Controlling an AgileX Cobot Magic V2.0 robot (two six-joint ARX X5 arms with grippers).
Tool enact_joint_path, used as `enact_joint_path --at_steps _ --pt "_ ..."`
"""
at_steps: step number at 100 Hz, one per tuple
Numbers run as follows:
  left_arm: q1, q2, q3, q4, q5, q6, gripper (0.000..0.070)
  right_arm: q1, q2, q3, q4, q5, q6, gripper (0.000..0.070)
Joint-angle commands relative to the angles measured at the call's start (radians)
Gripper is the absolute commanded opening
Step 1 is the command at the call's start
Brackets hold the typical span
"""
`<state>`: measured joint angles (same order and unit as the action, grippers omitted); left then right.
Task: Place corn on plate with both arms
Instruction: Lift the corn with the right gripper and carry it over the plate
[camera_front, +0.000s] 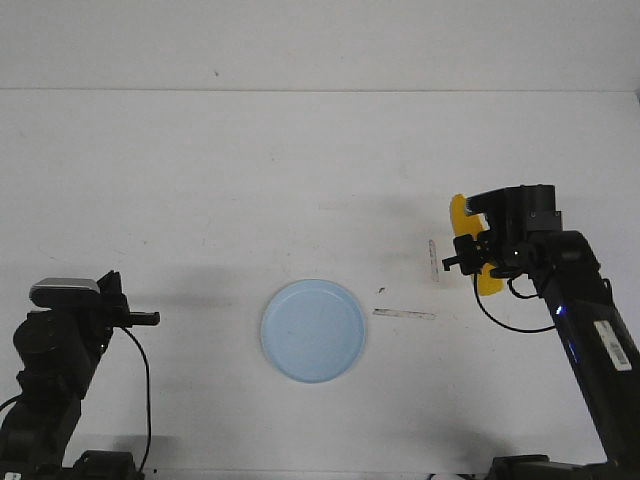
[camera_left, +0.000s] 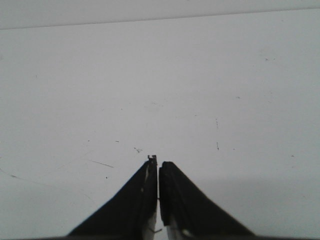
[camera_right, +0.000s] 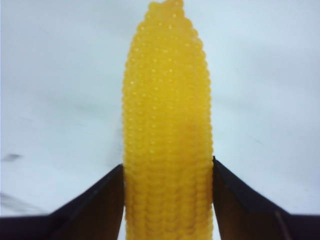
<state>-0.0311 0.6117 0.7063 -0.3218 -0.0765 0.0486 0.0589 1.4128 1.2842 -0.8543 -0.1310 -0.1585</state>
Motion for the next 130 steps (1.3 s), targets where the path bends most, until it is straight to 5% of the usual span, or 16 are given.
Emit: enact_joint_path --at_steps 1,25,64,98,130 --pt "-0.002 0.010 0.010 0.009 -0.003 -0.008 0.0000 0.046 -0.026 0.020 0.005 -0.004 0.136 0.0136" --pt "-0.002 0.022 0.010 0.010 -0.003 -0.008 0.0000 0.312 -0.084 0.020 0.049 -0.003 0.340 0.0136" --pt "-0.002 0.022 0.010 0.009 -0.003 -0.008 0.0000 0.689 0.054 0.020 0.180 0.000 0.458 0.0135" --pt "-0.002 0.022 0.010 0.009 -0.003 -0.008 0.0000 0.740 0.240 0.020 0.075 0.000 0.457 0.0135" --pt "-0.003 0.022 0.010 0.009 -0.003 -0.008 0.0000 0.740 0.277 0.020 0.117 0.000 0.457 0.0135"
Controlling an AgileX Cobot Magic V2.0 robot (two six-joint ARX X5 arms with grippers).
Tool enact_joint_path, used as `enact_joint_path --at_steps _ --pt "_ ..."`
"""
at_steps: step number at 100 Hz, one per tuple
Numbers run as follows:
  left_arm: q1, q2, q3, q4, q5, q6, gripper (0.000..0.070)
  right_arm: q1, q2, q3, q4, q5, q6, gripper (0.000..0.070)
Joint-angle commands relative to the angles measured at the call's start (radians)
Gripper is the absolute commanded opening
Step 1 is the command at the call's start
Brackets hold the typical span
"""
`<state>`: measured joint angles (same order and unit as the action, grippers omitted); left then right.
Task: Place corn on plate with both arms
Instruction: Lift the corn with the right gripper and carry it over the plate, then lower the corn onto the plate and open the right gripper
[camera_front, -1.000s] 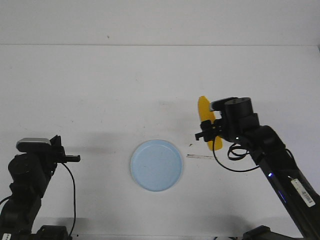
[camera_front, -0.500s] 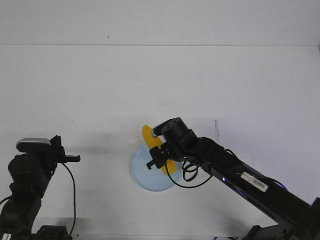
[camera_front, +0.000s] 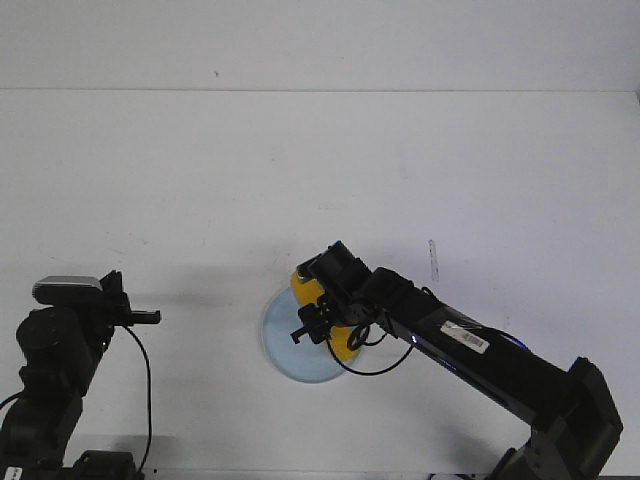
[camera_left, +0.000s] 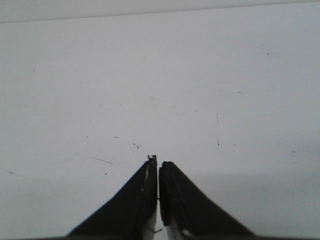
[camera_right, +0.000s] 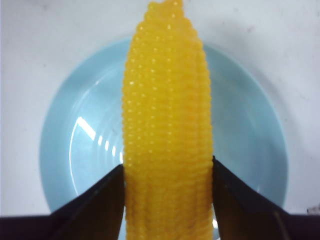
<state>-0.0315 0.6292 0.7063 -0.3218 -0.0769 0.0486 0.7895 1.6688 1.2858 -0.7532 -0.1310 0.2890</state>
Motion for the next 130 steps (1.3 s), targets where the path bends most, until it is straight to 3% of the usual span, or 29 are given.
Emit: enact_joint_path --at_steps 1,43,49,62,69,114,122,130 --pt "-0.003 0.004 0.010 0.009 -0.002 -0.008 0.0000 0.010 0.021 0.018 0.018 0.000 0.010 0.0135" --pt "-0.003 0.004 0.010 0.009 -0.002 -0.008 0.0000 0.010 0.023 0.017 0.025 0.001 -0.008 0.0153" --pt "-0.003 0.004 0.010 0.008 -0.002 -0.008 0.0000 0.010 0.023 0.017 0.023 0.000 -0.011 0.0238" --pt "-0.003 0.003 0.010 0.008 -0.002 -0.008 0.0000 0.010 0.023 0.017 0.024 0.000 -0.045 0.0528" --pt "-0.003 0.003 0.010 0.008 -0.002 -0.008 0.0000 0.010 0.023 0.017 0.025 0.000 -0.082 0.0598" --pt "-0.003 0.003 0.010 0.008 -0.002 -0.008 0.0000 -0.032 -0.070 0.089 0.100 0.001 -0.106 0.0590" --pt "-0.002 0.003 0.010 0.008 -0.002 -0.008 0.0000 -0.066 -0.098 0.115 0.117 0.004 -0.108 0.0516" --pt "-0.002 0.003 0.010 0.008 -0.002 -0.008 0.0000 -0.114 -0.128 0.136 0.122 0.004 -0.108 0.0379"
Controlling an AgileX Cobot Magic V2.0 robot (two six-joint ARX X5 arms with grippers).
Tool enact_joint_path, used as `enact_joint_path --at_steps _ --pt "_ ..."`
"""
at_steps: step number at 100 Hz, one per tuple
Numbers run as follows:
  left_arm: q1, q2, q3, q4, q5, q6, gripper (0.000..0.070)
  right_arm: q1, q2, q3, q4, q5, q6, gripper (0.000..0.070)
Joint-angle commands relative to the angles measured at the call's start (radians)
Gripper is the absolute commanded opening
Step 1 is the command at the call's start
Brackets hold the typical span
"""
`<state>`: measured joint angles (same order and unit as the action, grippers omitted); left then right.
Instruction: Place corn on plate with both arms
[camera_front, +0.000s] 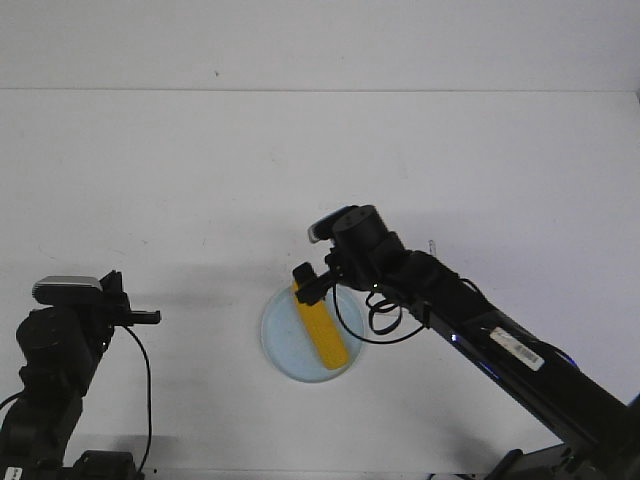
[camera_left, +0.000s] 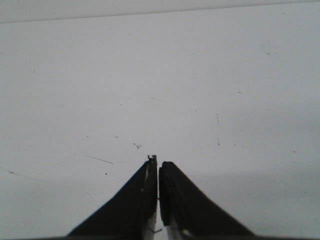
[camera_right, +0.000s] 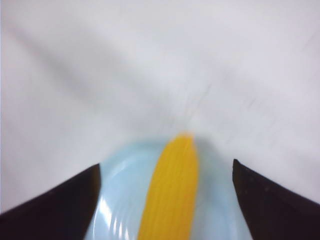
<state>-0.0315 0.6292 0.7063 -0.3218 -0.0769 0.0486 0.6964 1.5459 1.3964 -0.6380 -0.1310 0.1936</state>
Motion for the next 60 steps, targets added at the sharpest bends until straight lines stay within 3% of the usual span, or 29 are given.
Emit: enact_joint_path --at_steps 1,12,17,49,60 --pt "-0.002 0.003 0.010 0.008 -0.002 -0.008 0.0000 -0.028 -0.010 0.027 0.009 0.004 -0.013 0.0360" --pt "-0.004 0.003 0.010 0.008 -0.002 -0.008 0.0000 -0.119 -0.052 0.027 0.016 0.015 -0.042 0.0087" --pt "-0.008 0.003 0.010 0.008 -0.002 -0.008 0.0000 -0.165 -0.067 0.027 0.010 0.036 -0.060 0.0010" --pt "-0.028 0.003 0.010 0.009 -0.002 -0.008 0.0000 -0.465 -0.094 0.010 -0.052 0.186 -0.189 0.0006" --pt "-0.028 0.003 0.010 0.009 -0.002 -0.008 0.0000 -0.549 -0.095 -0.041 -0.042 0.190 -0.195 0.0005"
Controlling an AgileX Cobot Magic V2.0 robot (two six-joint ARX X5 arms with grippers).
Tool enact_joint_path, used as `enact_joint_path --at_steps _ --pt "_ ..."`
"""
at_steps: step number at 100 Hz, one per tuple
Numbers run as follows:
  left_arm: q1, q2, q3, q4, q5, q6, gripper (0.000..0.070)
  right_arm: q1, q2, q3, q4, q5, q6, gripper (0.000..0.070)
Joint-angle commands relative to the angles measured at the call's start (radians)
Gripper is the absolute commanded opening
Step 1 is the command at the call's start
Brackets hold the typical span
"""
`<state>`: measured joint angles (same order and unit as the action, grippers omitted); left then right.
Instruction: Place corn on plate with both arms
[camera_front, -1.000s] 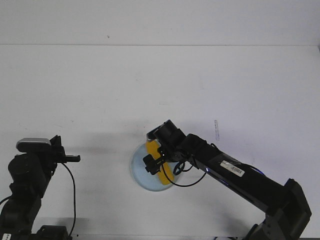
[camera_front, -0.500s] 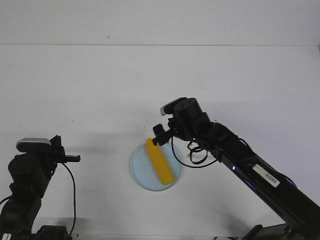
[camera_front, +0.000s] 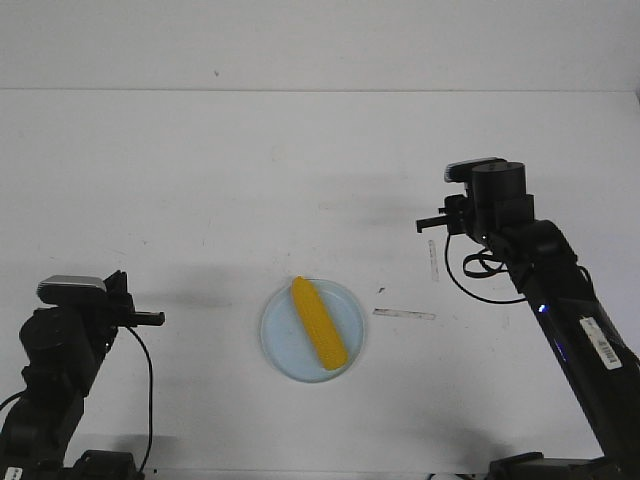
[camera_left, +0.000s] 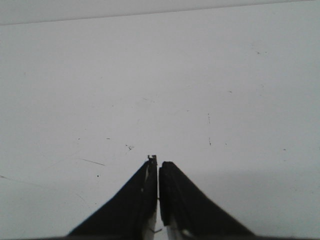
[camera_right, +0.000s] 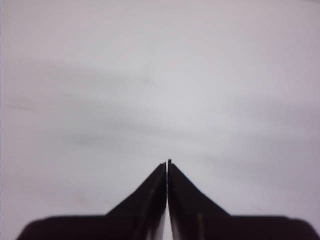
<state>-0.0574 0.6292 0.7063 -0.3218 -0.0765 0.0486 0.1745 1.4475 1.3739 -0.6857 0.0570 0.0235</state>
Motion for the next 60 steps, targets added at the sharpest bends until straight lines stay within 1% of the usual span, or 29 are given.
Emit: enact_joint_path --at_steps 1,15,29,39,60 --pt "-0.002 0.003 0.010 0.009 -0.003 -0.008 0.0000 -0.034 0.002 -0.024 0.005 0.002 -0.025 0.0005" --pt "-0.002 0.003 0.010 0.008 -0.003 -0.008 0.0000 -0.117 -0.011 -0.142 0.038 -0.006 -0.026 0.0006" --pt "-0.002 0.002 0.010 0.008 -0.003 -0.008 0.0000 -0.158 -0.070 -0.303 0.108 -0.014 -0.036 0.0006" --pt "-0.004 0.002 0.010 0.008 -0.003 -0.008 0.0000 -0.170 -0.150 -0.429 0.166 -0.042 -0.055 0.0006" --pt "-0.023 0.002 0.010 0.007 -0.003 -0.008 0.0000 -0.169 -0.402 -0.644 0.237 -0.042 -0.085 0.0006"
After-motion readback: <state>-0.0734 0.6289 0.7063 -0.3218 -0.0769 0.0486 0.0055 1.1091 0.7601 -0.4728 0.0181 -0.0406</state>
